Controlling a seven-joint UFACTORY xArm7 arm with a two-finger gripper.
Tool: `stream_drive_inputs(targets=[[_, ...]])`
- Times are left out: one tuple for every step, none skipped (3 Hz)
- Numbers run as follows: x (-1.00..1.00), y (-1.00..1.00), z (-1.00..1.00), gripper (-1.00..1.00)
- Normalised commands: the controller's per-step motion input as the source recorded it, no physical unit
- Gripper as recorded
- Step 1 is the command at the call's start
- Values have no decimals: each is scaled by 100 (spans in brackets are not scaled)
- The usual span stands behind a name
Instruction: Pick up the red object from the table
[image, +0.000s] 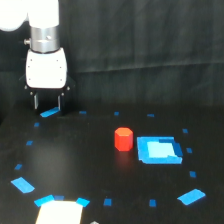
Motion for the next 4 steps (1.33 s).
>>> stream_drive_inputs(targets=[[71,-68,-13,100],[100,-69,-72,100],[100,-57,-70,85],[100,-63,-18,100]])
